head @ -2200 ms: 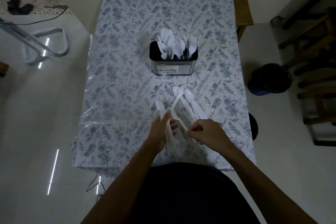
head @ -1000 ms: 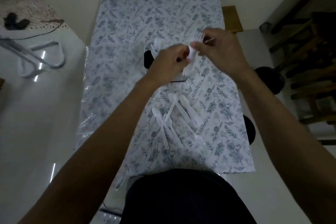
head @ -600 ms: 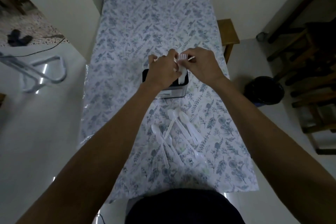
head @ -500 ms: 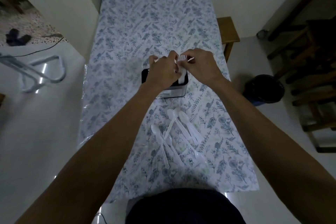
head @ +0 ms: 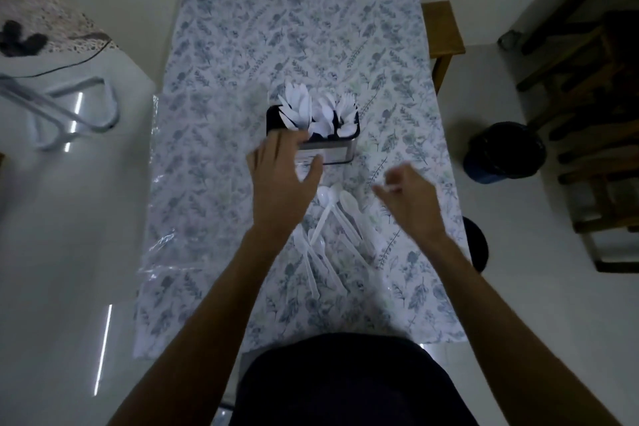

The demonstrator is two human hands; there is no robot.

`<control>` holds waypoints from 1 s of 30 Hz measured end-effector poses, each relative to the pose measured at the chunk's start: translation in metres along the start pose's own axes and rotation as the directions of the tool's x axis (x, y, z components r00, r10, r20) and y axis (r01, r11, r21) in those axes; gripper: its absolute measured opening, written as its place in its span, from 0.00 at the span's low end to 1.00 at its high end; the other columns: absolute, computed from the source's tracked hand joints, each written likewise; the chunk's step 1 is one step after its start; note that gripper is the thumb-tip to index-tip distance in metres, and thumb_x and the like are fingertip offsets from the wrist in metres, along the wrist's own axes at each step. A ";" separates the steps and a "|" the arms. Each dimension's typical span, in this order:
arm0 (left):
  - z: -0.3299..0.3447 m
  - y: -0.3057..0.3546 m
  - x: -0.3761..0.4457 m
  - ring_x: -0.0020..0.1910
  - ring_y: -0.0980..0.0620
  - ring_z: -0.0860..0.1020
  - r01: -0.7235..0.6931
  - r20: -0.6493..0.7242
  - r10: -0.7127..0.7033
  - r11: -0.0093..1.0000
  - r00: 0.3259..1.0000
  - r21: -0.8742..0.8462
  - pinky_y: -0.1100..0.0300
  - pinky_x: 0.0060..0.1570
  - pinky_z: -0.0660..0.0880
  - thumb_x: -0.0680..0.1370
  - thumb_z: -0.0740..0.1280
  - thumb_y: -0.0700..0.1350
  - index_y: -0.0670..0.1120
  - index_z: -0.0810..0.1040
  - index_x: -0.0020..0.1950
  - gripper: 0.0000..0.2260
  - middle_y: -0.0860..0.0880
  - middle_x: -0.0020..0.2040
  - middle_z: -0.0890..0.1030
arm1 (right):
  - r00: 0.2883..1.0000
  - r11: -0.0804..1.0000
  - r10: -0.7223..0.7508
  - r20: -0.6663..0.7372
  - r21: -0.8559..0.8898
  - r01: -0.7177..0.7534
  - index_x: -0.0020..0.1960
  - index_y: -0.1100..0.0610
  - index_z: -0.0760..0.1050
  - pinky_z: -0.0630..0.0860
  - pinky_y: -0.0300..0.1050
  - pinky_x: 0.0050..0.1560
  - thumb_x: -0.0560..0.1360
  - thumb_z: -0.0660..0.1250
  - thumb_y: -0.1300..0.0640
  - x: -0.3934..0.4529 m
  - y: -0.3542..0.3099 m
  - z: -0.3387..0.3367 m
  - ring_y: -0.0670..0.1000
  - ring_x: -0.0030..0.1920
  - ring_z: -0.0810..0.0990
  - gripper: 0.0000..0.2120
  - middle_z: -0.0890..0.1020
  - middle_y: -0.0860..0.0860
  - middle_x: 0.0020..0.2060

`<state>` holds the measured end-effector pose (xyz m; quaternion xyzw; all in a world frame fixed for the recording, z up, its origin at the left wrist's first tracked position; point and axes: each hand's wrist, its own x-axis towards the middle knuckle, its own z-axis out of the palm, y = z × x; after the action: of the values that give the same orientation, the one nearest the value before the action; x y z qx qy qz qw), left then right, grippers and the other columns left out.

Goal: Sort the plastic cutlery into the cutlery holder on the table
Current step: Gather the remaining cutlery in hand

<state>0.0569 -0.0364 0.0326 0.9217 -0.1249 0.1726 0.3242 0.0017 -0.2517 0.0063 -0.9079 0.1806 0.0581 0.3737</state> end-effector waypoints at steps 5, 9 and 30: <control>0.002 -0.014 -0.117 0.47 0.63 0.78 0.348 0.342 -0.286 0.928 0.895 -0.134 0.45 0.55 0.78 0.79 0.70 0.47 0.55 0.75 0.56 0.08 0.58 0.50 0.78 | 0.910 0.896 0.228 0.345 -0.441 -0.057 0.60 0.56 0.69 0.72 0.47 0.46 0.77 0.68 0.43 -0.098 0.076 0.061 0.57 0.54 0.78 0.21 0.76 0.54 0.53; 0.016 -0.002 -0.160 0.53 0.53 0.78 0.163 0.521 -0.076 0.979 0.850 -0.123 0.49 0.58 0.76 0.76 0.73 0.47 0.53 0.76 0.59 0.13 0.54 0.55 0.79 | 0.938 0.900 0.127 0.323 -0.435 0.028 0.53 0.54 0.75 0.72 0.48 0.43 0.79 0.65 0.50 -0.113 0.083 0.059 0.58 0.50 0.79 0.08 0.75 0.52 0.46; 0.014 -0.008 -0.128 0.36 0.51 0.78 0.929 0.740 -0.616 -0.036 0.269 -0.368 0.59 0.35 0.77 0.84 0.65 0.47 0.44 0.79 0.58 0.08 0.45 0.45 0.83 | 0.996 0.973 0.086 0.032 -0.217 -0.077 0.46 0.58 0.79 0.77 0.45 0.42 0.76 0.68 0.52 -0.038 0.049 0.064 0.54 0.42 0.82 0.08 0.83 0.53 0.41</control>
<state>-0.0534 -0.0244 -0.0332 0.5813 0.3144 -0.2925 0.6911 -0.0496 -0.2286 -0.0626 -0.9335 0.2027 0.1116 0.2740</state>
